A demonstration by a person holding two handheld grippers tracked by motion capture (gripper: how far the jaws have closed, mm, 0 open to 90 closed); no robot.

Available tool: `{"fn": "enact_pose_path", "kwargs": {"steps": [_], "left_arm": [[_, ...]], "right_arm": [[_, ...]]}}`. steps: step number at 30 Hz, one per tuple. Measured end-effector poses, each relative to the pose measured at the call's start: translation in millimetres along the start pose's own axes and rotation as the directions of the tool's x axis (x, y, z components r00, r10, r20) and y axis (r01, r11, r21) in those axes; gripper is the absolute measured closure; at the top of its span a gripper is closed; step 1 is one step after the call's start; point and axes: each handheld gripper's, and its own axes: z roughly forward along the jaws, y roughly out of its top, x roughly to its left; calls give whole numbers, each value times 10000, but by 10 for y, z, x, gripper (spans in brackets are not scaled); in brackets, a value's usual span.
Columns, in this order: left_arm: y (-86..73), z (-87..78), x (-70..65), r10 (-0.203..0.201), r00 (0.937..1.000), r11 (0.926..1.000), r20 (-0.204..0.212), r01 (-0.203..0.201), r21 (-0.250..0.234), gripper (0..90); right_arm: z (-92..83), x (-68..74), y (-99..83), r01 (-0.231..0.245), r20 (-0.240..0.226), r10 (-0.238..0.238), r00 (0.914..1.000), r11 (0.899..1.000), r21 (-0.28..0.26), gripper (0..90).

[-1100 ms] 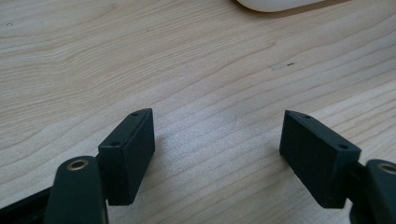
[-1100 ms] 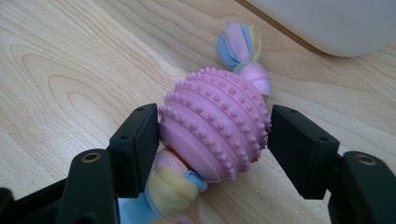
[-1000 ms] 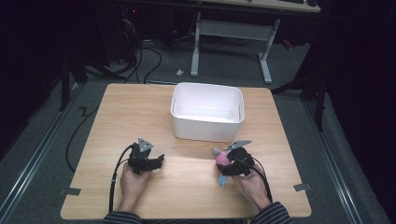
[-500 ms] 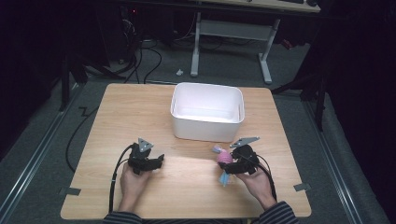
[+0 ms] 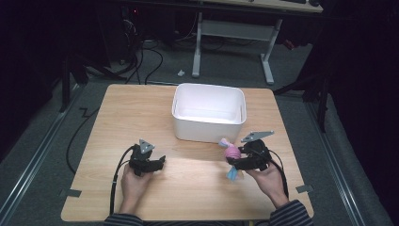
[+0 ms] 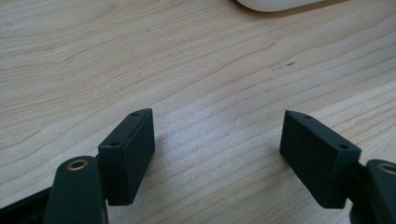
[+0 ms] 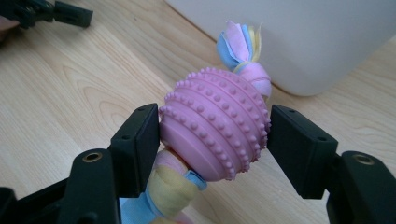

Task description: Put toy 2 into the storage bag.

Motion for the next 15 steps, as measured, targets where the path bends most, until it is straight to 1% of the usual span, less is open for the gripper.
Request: {"fn": "enact_pose_path", "kwargs": {"steps": [6,9,15], "left_arm": [[0,0,0,10,10000,10000,-4,-10,5,268],[0,0,-2,19,10000,10000,-13,-19,8,268],[0,0,-1,21,10000,10000,-12,-21,8,268]], "right_arm": [[-133,-47,60,-29,-170,25,9999,9997,-237,351],[-193,-50,95,47,-200,-54,9998,9995,-311,351],[-297,-41,169,294,-100,-298,9995,9986,-438,351]]}}
